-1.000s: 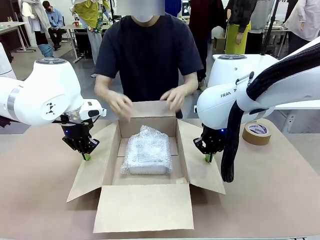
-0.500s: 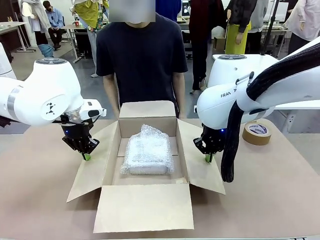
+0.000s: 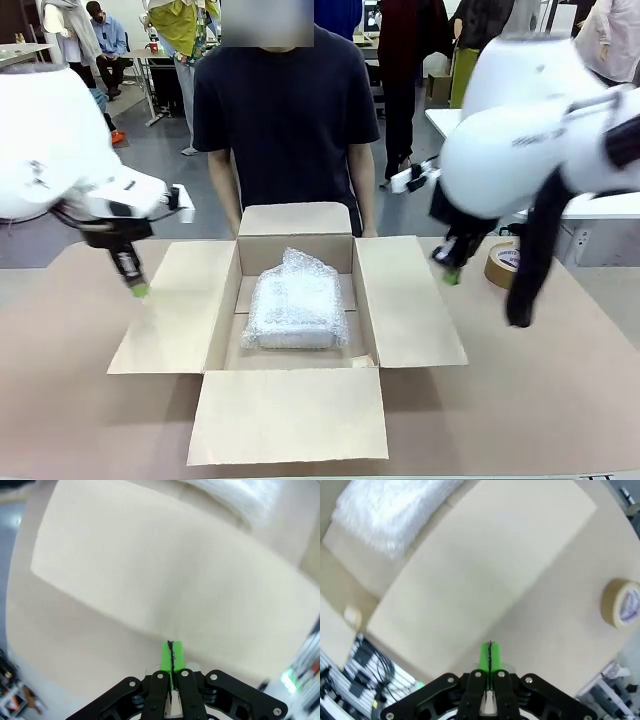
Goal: Wrap the clocks to prevent damage.
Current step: Once the human has placed the objects inside and stepped back, release both hands from the side flaps of the Package Box.
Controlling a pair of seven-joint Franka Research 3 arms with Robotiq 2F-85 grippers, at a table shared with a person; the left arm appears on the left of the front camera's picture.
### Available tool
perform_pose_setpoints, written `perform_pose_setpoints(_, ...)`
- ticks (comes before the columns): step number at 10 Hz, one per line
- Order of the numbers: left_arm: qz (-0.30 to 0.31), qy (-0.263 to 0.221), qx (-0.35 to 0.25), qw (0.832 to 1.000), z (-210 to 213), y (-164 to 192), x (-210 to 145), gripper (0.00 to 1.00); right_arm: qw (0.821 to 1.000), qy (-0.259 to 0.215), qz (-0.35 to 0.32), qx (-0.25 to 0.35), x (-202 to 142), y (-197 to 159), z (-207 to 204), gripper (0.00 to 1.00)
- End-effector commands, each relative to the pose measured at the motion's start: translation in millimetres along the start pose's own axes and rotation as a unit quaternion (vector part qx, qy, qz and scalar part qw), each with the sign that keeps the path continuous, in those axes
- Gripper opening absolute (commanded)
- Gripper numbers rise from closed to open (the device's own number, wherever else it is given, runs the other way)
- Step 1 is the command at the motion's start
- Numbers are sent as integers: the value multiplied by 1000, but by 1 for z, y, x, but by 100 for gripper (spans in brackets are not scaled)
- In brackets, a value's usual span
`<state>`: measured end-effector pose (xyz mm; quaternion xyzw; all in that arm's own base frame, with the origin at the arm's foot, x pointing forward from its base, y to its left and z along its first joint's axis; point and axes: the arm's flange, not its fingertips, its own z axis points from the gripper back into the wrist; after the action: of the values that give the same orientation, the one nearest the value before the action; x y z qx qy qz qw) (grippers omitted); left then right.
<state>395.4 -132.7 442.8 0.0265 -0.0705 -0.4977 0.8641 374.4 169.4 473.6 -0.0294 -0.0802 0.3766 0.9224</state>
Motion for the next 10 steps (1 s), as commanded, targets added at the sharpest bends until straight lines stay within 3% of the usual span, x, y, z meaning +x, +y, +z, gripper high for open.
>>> perform_pose_setpoints(1, -57, 19, 33, 998, 40, 3, -43, 0, 999, 24, 27, -27, -35, -15, 43, 1)
perform_pose_setpoints(4, -76, 33, 83, 993, 74, 1, -76, 0, 999, 41, 8, -9, -49, -28, 57, 1)
perform_pose_setpoints(5, -30, 25, 97, 994, 75, 2, -76, 0, 999, 25, 16, -18, -53, -22, 64, 1)
perform_pose_setpoints(6, -70, 32, 65, 995, 80, 6, -68, 0, 999, 25, 16, -18, -53, -22, 64, 1)
perform_pose_setpoints(8, -60, 28, 78, 995, 88, 4, -74, 0, 999, 30, 13, -13, -56, -24, 66, 1)
perform_pose_setpoints(9, -161, 21, 24, 986, 97, 6, -77, 0, 987, 17, 157, 13, -65, -31, 72, 1)
perform_pose_setpoints(10, -229, 35, 16, 973, 108, 10, -84, 0, 963, 11, 264, 50, -75, -39, 74, 1)
